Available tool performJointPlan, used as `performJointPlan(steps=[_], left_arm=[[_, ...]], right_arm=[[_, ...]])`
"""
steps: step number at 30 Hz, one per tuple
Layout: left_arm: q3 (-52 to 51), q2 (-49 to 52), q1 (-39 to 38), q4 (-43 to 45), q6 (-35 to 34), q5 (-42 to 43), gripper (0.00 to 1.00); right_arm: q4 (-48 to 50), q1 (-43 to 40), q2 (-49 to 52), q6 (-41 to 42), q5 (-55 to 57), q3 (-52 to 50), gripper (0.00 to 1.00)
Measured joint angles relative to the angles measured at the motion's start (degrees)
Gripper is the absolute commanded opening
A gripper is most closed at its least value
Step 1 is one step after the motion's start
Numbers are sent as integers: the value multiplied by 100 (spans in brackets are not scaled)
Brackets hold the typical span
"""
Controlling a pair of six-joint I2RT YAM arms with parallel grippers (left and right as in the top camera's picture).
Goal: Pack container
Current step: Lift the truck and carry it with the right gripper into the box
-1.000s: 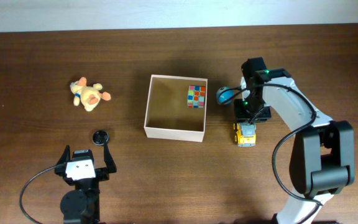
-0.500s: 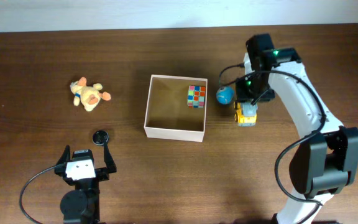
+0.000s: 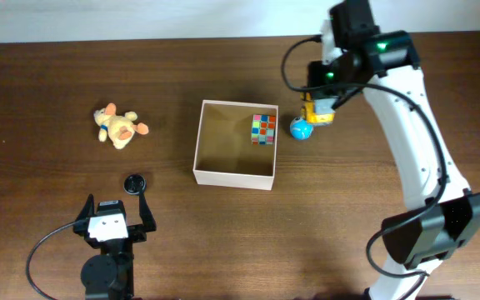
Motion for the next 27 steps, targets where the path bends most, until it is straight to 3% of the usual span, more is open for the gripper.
performJointPlan(steps=[12,27], left_arm=[[0,0,0,-2,0,0,99],[0,0,0,0,0,0,99]], right_arm=[[1045,1318,0,310,157,37,41],[1744,1593,1025,1054,264,74,41]])
